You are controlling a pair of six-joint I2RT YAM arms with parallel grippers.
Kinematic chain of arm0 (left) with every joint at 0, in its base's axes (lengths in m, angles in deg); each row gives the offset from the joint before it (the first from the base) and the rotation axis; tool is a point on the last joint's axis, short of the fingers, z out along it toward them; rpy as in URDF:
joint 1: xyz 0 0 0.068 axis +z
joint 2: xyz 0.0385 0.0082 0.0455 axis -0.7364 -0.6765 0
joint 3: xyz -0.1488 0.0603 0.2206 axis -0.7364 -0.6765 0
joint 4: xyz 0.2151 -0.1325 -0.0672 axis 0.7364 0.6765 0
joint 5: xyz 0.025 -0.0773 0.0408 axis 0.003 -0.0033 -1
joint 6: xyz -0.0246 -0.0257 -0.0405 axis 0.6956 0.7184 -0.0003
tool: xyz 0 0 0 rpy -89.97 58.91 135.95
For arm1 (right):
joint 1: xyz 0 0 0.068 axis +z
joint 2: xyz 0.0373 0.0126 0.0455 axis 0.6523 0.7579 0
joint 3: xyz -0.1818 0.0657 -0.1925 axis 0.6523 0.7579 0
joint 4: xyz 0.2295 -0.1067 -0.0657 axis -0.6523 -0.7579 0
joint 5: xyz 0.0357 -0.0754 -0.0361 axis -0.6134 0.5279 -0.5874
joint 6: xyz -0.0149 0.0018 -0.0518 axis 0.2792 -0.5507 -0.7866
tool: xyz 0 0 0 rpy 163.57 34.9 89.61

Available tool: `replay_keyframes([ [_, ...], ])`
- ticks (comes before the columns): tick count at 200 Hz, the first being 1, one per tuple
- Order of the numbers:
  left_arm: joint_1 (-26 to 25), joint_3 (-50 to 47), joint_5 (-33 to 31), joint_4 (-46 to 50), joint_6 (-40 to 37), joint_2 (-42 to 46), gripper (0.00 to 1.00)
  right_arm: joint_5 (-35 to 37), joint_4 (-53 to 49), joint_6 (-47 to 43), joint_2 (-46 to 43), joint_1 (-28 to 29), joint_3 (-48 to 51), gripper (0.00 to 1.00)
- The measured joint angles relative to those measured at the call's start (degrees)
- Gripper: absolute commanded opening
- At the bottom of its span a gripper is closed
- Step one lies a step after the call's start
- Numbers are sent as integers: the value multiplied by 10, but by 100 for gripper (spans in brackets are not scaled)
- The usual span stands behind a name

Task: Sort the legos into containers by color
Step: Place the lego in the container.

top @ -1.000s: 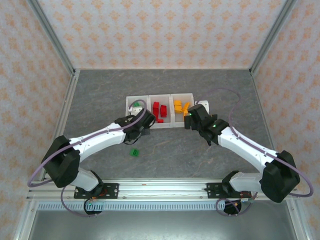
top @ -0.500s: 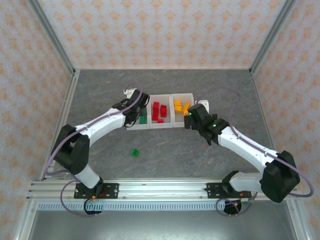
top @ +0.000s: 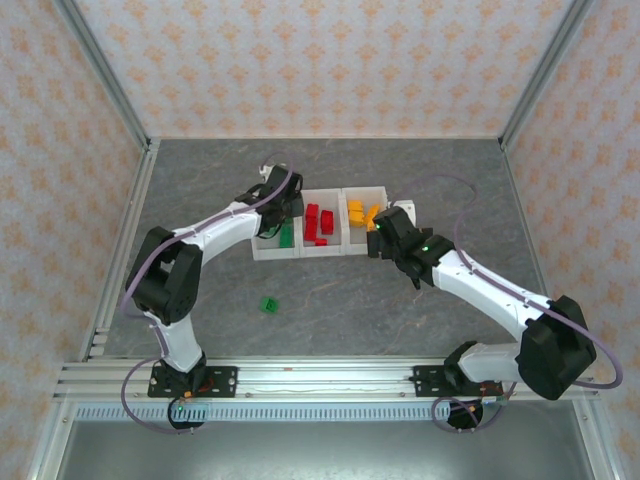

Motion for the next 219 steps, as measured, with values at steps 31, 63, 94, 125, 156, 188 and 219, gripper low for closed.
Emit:
replay_keyframes([
  [31, 7, -5, 3, -19, -12, 5, 71, 0, 0, 0, 0, 0, 0, 100],
  [63, 8, -41, 1, -23, -24, 56, 99, 0, 0, 0, 9, 0, -3, 100],
  [94, 8, -96, 2, -16, -23, 127, 99, -1, 1, 5, 12, 0, -3, 100],
  [125, -2, -200, 7, 8, -3, 211, 99, -10, 3, 22, 25, 0, -10, 100],
  [156, -61, -256, -11, 86, 43, 274, 99, -37, 26, 29, 30, 0, -13, 100],
  [188, -140, -281, -33, 165, 137, 312, 99, -67, 50, 28, 31, 0, -13, 100],
  [219, -217, -321, -66, 218, 299, 350, 99, -93, 62, 21, 35, 0, -16, 100],
])
